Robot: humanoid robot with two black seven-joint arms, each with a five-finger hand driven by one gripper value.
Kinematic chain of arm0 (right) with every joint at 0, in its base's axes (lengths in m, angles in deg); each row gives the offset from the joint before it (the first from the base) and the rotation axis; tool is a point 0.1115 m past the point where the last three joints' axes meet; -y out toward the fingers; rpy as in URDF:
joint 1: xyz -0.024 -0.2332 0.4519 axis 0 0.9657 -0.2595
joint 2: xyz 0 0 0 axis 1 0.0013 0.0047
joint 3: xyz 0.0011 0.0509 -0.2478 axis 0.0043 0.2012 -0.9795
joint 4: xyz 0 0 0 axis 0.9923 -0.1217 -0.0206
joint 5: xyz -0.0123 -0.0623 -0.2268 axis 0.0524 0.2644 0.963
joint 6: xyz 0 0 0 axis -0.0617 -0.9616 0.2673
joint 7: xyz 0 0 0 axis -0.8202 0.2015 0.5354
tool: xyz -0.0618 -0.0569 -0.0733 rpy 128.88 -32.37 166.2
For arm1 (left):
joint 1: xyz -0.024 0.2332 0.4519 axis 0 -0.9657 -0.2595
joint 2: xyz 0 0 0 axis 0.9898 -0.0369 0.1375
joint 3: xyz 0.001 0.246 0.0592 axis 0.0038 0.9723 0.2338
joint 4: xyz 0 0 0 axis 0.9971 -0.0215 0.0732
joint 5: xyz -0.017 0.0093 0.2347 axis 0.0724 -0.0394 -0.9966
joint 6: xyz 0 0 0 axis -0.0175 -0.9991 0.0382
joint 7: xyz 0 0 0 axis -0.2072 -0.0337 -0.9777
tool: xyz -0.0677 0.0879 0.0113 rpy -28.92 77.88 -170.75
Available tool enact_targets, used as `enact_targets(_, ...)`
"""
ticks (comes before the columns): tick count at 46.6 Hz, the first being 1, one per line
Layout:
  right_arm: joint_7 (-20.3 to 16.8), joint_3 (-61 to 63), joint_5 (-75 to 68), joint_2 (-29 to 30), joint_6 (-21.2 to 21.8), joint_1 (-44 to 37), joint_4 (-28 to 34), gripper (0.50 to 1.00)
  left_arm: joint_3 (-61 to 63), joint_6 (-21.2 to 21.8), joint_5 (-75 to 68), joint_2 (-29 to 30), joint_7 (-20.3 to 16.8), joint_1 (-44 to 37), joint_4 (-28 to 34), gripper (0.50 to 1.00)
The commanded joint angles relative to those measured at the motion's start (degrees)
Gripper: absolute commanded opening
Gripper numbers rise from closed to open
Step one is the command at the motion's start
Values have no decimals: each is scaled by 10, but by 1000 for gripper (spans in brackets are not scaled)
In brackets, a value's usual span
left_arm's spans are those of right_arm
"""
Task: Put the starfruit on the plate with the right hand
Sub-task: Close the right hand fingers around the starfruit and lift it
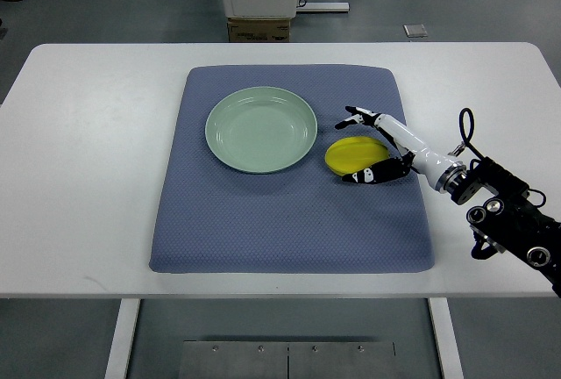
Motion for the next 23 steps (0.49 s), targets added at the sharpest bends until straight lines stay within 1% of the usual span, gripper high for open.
enact_targets(1,3,-3,0,0,-2,0,-2,981,0,0,0,0,0,0,0,1000)
enact_targets(8,7,-10,0,0,-3,0,-4,962,0,0,0,0,0,0,0,1000)
enact_targets(11,9,-10,0,0,-5,0,-4,941,0,0,0,0,0,0,0,1000)
enact_targets(14,9,-10,0,0,-5,0,-7,908,0,0,0,0,0,0,0,1000)
enact_targets(17,9,-10,0,0,-5,0,-9,830,0,-1,0,0,0,0,0,1000)
enact_targets(23,10,-11,0,0,-5,0,-10,699,0,-1,0,0,0,0,0,1000)
